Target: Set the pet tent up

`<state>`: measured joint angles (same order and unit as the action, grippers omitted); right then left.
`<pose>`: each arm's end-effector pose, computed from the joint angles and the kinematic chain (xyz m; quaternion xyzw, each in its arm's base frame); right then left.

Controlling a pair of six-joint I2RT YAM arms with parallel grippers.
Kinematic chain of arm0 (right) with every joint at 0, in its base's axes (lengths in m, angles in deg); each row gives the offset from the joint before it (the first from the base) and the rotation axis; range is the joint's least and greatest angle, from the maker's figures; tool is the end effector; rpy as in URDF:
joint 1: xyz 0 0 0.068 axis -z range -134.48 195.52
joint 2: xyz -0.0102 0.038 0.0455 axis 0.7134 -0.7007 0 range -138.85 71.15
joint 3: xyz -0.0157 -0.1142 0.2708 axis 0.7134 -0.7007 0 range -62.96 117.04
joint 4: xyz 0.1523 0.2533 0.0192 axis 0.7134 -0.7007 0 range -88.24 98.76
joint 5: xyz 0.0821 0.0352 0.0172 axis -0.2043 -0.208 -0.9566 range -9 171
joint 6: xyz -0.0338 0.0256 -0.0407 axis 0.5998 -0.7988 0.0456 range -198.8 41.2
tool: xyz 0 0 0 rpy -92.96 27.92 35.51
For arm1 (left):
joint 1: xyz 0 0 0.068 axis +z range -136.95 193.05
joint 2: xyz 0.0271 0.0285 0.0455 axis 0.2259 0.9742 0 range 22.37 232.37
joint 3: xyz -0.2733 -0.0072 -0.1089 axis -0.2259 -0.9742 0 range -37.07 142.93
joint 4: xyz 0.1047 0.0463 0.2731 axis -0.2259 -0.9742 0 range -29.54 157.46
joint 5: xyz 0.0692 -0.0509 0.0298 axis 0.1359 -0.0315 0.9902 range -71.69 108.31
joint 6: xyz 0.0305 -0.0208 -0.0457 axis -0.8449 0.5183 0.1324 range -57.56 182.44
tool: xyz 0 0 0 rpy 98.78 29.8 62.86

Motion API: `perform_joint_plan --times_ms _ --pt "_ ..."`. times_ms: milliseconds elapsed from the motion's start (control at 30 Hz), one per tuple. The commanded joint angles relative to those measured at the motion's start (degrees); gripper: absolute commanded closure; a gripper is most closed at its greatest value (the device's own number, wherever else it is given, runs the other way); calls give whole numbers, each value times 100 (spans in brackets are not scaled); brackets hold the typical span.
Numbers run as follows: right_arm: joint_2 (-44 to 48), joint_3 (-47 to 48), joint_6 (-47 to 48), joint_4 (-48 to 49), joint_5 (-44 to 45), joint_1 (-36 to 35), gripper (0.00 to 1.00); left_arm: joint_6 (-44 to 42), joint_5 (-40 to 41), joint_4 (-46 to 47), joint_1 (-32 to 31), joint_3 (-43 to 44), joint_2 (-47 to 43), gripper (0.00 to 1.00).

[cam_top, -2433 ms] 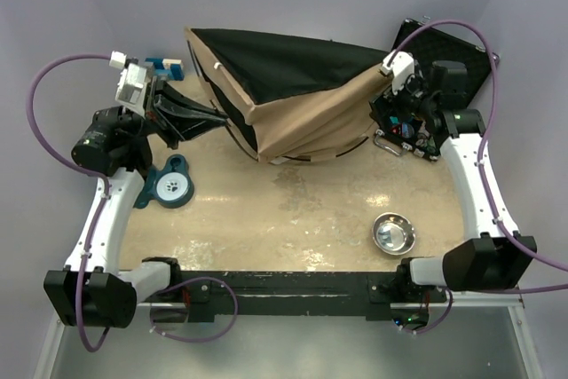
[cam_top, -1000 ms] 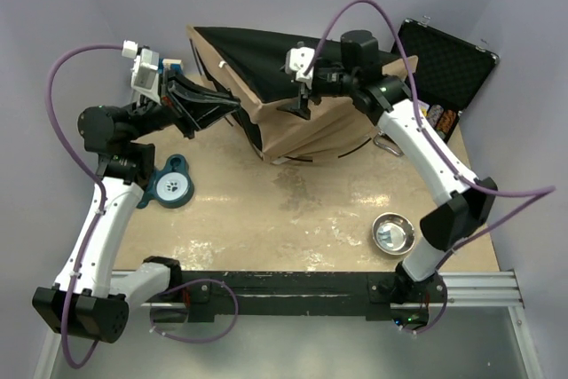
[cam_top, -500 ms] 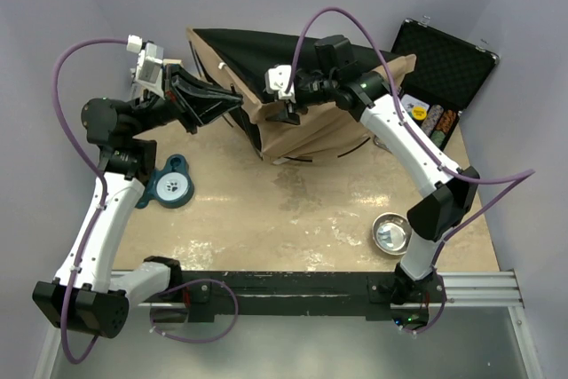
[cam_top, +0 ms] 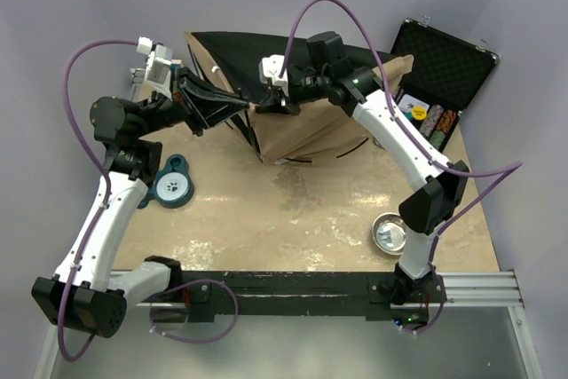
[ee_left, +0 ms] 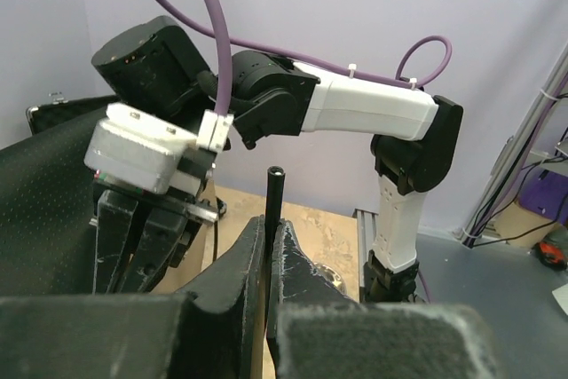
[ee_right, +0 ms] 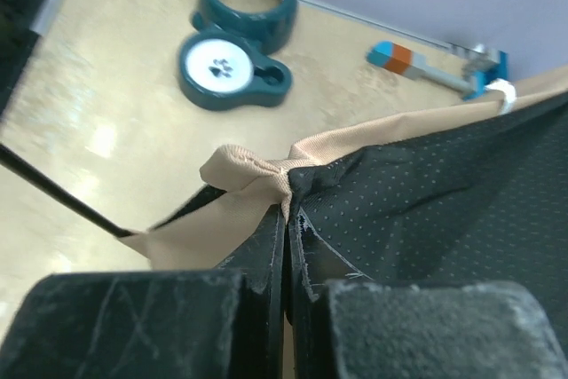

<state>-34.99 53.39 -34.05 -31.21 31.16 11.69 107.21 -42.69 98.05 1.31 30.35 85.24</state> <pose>0.3593 0.2799 0.4470 -0.6604 0.4733 0.3195 0.4877 0.2302 -0.0860 0.5049 0.3191 0.5085 -0.5680 0.5630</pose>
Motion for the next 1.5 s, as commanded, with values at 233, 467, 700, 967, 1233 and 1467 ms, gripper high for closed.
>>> perform_joint_plan --times_ms 233,467,700,967,1233,1467 --pt "797 -121 -2346 1508 -1202 -19 100 -531 456 -1749 -73 -378 243 100" --pt "1034 -341 -3612 2694 -1379 7 100 -750 545 -2039 -73 -510 208 100" --pt "1079 -763 -5212 4259 -1651 411 100 -962 404 -2277 -117 -703 94 100" --pt "921 -466 -3927 2991 -1722 403 100 -971 457 -2215 -144 -590 67 100" --pt "701 -69 -2322 1395 -1221 262 100 -988 439 -2162 -266 -510 173 100" --pt "762 -174 -2120 1255 -1256 218 100 -1084 492 -2259 -302 -458 217 100"
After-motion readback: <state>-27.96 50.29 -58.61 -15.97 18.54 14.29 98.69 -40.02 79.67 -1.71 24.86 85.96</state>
